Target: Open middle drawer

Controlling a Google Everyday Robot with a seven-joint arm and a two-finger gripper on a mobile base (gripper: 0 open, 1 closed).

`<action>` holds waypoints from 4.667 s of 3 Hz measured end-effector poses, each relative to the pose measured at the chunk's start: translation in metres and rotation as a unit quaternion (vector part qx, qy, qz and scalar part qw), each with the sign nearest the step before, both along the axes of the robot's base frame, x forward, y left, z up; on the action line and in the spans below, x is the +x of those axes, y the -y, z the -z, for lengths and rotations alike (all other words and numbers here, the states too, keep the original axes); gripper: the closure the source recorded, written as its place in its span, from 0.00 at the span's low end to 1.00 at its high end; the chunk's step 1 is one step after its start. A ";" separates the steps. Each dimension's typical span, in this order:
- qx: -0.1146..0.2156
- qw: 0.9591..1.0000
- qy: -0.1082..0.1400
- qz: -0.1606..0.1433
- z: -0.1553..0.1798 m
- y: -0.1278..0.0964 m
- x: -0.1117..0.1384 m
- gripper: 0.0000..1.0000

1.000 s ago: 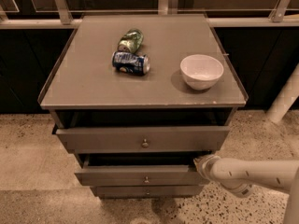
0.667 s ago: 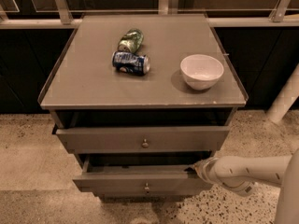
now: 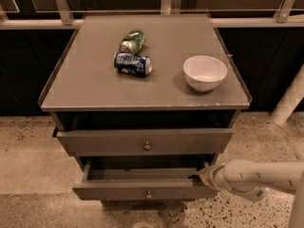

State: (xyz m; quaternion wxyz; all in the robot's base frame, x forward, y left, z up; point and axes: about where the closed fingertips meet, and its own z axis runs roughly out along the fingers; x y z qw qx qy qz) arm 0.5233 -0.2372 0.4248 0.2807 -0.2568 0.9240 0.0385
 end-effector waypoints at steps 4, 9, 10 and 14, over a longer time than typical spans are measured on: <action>0.136 0.988 -0.056 -0.043 -0.002 0.006 -0.040 1.00; 0.157 0.986 -0.014 -0.059 -0.040 0.007 -0.034 1.00; 0.157 0.986 -0.014 -0.060 -0.040 0.006 -0.034 0.81; 0.157 0.986 -0.014 -0.060 -0.040 0.006 -0.034 0.00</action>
Offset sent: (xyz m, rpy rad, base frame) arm -0.0346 -0.0160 0.0091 0.3263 0.0890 0.0786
